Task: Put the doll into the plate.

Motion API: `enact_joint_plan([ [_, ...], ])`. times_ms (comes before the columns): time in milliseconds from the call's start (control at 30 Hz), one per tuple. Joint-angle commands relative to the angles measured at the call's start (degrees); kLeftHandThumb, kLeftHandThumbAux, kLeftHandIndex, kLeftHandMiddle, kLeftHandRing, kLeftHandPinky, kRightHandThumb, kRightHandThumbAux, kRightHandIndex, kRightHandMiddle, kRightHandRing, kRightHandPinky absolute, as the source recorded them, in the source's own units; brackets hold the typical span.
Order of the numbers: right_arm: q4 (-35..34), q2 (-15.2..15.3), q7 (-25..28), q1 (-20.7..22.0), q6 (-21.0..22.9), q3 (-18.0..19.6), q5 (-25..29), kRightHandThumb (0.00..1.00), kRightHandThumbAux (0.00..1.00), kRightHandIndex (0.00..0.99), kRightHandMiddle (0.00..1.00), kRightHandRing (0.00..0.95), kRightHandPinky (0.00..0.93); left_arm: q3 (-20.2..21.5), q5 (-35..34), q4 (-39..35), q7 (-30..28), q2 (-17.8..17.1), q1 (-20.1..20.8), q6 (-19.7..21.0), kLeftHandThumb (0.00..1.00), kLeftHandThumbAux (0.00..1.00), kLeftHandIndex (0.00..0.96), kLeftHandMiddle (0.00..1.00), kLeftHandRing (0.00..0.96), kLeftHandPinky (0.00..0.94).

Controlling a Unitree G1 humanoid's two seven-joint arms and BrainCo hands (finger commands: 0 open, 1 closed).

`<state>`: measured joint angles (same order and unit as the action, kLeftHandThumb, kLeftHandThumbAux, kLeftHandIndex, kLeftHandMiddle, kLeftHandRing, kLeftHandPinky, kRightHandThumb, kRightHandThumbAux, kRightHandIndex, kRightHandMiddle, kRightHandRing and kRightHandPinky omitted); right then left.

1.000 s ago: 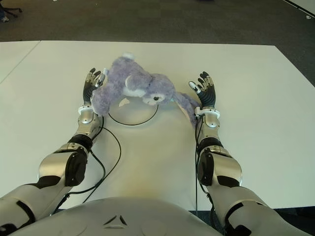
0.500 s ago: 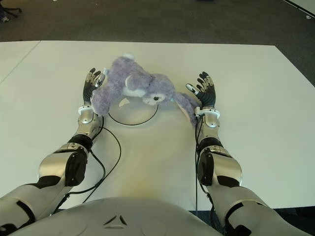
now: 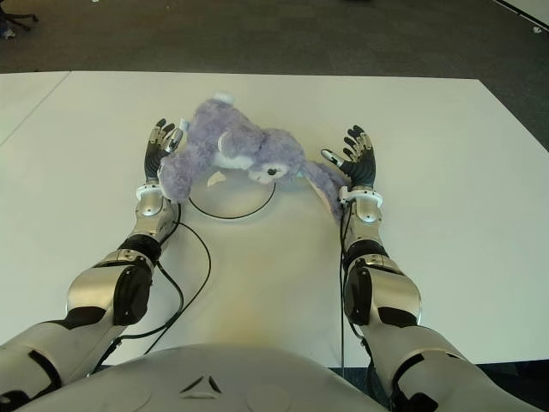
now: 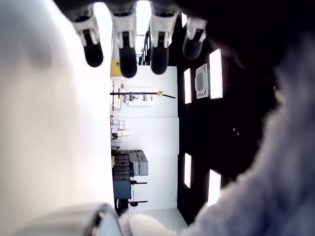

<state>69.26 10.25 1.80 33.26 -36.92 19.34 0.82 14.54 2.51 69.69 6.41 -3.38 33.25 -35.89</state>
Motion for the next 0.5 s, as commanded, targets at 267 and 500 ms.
enact_joint_plan([
  [267, 7.4, -4.4, -1.5, -13.2, 5.5, -1.3, -0.4, 0.000, 0.877, 0.106, 0.136, 0.127, 0.140, -1.9, 2.2, 7.7, 1.8, 3.0, -11.7, 7.2, 0.000, 0.456, 0.059, 0.143, 0.139, 0.118],
  [500, 7.4, -4.4, -2.0, -13.2, 5.4, -1.6, -0.5, 0.000, 0.886, 0.104, 0.136, 0.129, 0.144, -2.3, 2.6, 7.7, 2.3, 2.9, -11.7, 7.1, 0.000, 0.455, 0.061, 0.151, 0.152, 0.142],
])
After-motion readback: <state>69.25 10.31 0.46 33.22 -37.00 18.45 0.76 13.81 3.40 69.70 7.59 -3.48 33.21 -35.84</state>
